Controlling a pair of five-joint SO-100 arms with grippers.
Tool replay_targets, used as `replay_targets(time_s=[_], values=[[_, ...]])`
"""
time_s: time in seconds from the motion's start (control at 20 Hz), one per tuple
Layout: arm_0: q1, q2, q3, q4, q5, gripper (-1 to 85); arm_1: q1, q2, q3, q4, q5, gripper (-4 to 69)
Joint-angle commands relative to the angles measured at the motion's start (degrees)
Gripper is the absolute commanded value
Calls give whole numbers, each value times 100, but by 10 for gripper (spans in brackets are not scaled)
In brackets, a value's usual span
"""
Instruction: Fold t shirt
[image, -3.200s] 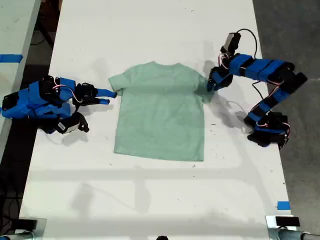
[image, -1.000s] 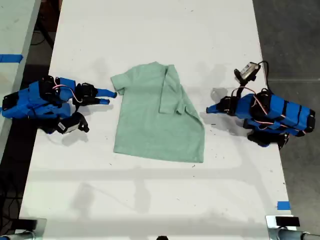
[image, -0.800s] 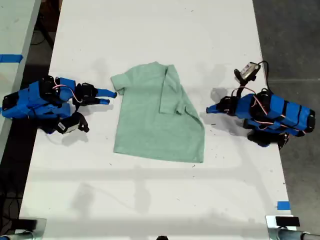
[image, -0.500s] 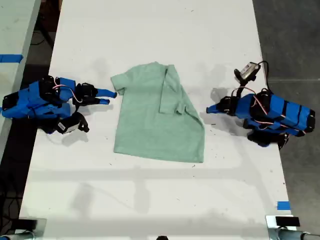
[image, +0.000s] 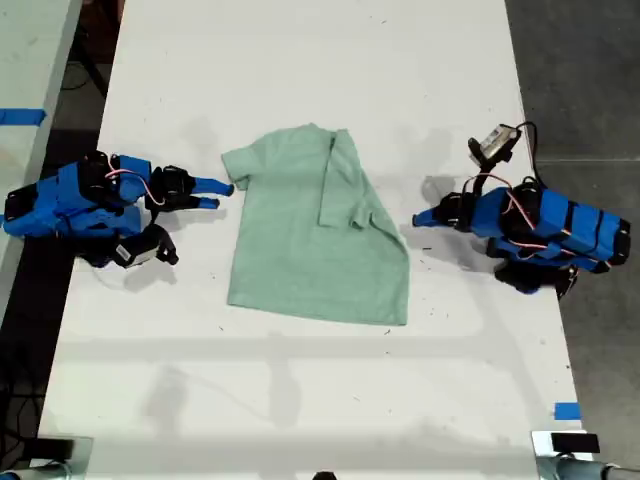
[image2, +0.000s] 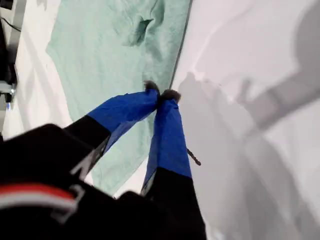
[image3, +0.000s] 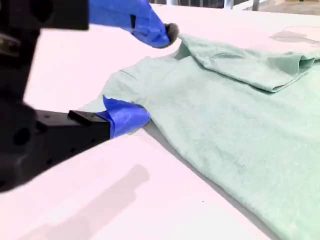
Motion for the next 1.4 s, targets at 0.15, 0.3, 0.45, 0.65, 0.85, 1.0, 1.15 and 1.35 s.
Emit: replay_targets(time_s=[0.15, 0.3, 0.45, 0.65, 0.85, 1.0, 1.15, 1.35], values=[[44, 44, 9, 18, -9, 210, 18, 97, 272, 0, 62, 22], [44, 44, 9, 18, -9, 210, 18, 97, 272, 0, 62, 22], [44, 44, 9, 18, -9, 210, 18, 97, 272, 0, 62, 22], [44, 44, 9, 18, -9, 210, 53, 97, 272, -18, 44, 22], [44, 44, 9, 18, -9, 210, 53, 97, 281, 9, 88, 22], [44, 44, 9, 18, -9, 210, 62, 97, 290, 9, 114, 22], [44, 44, 9, 18, -9, 210, 62, 97, 299, 35, 149, 22], [44, 44, 9, 18, -9, 210, 62, 97, 299, 53, 167, 22]])
